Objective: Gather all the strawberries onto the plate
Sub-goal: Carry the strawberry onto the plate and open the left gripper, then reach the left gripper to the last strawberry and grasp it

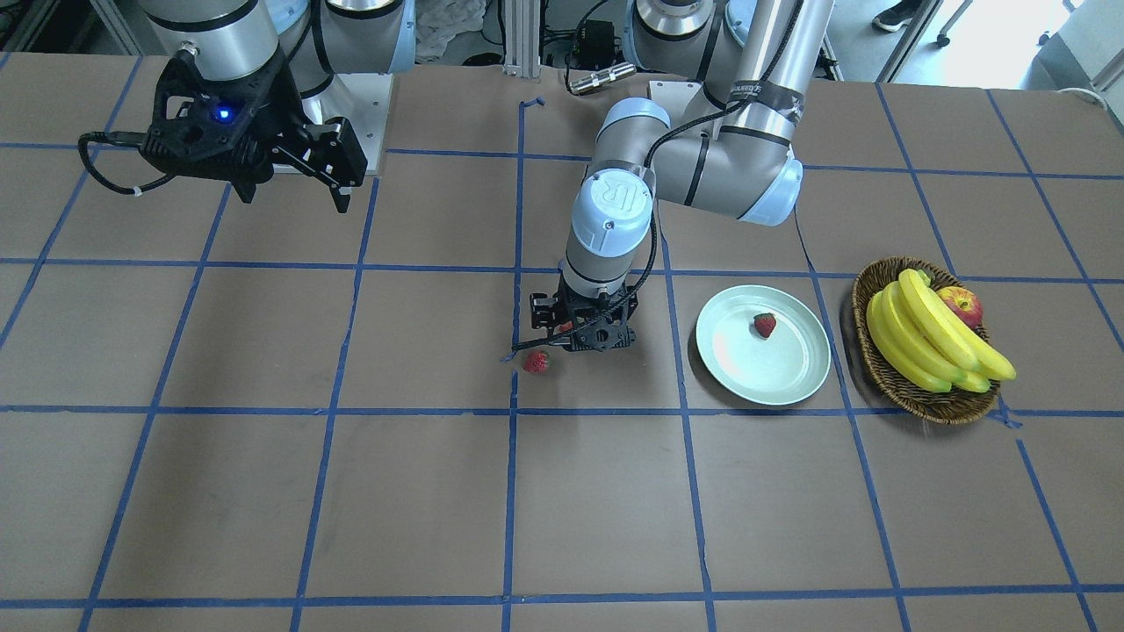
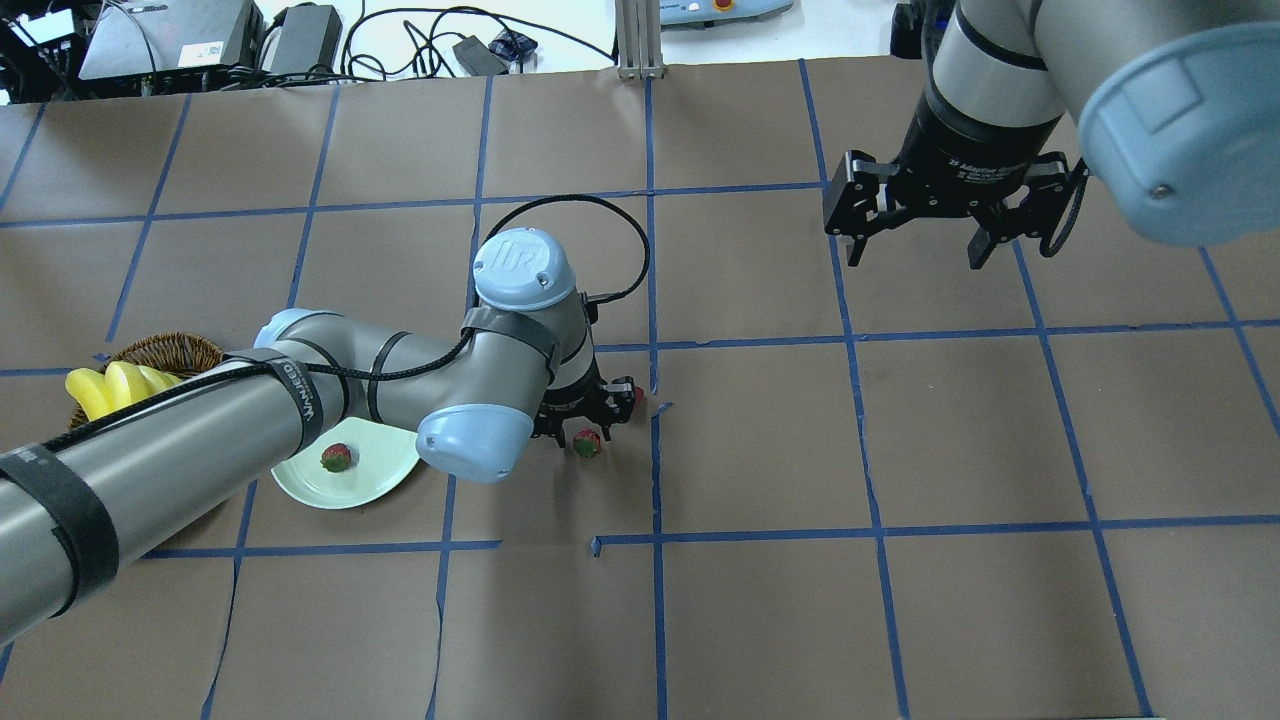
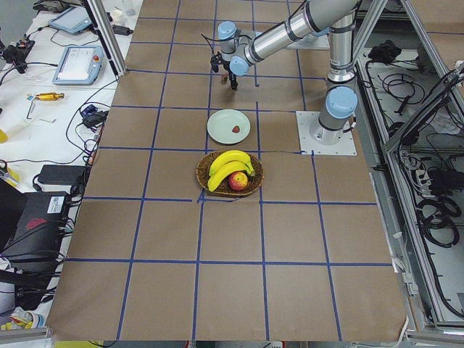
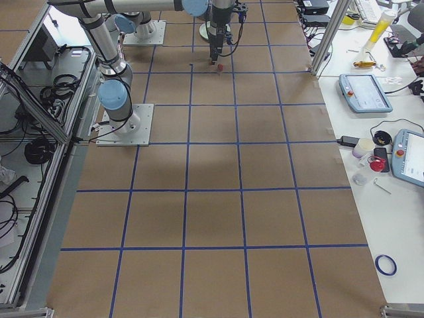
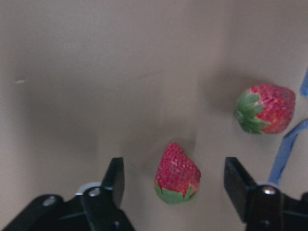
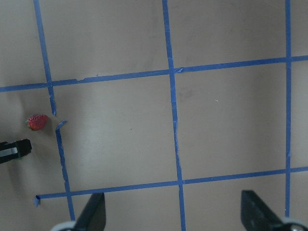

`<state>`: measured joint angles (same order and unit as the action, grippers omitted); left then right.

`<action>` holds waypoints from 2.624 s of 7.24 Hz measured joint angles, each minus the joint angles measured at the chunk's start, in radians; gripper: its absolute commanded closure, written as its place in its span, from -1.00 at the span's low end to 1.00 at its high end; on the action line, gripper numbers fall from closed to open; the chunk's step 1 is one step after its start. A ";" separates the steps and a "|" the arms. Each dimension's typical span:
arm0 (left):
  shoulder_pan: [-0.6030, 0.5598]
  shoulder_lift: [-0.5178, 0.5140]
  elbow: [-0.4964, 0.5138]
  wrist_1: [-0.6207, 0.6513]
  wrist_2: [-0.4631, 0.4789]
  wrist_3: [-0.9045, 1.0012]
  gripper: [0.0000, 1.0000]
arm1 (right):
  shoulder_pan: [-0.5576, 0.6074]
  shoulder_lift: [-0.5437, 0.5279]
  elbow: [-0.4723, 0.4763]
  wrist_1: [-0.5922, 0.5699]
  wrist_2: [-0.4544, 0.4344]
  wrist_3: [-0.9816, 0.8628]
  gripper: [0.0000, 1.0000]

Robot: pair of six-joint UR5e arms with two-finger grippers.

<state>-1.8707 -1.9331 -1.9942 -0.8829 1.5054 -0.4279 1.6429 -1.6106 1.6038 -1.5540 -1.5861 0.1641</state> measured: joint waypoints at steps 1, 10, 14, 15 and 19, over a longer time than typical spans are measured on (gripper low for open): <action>-0.001 0.000 0.001 0.000 0.002 0.000 1.00 | 0.000 0.000 0.000 0.000 0.000 0.000 -1.00; 0.369 0.167 -0.064 -0.214 0.250 0.489 -0.85 | 0.000 0.001 0.001 -0.001 0.000 0.000 -1.00; 0.196 0.145 0.044 -0.153 0.031 0.079 -0.82 | 0.000 0.000 0.001 -0.001 0.000 0.000 -1.00; 0.133 0.106 0.077 -0.084 -0.018 -0.081 -0.74 | 0.000 0.000 0.001 -0.001 0.000 0.000 -1.00; -0.021 -0.054 0.096 0.075 -0.041 -0.303 -0.28 | 0.000 0.000 0.001 0.000 0.000 0.000 -1.00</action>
<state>-1.8917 -1.9876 -1.8980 -0.8076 1.4644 -0.7312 1.6431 -1.6101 1.6046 -1.5544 -1.5861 0.1642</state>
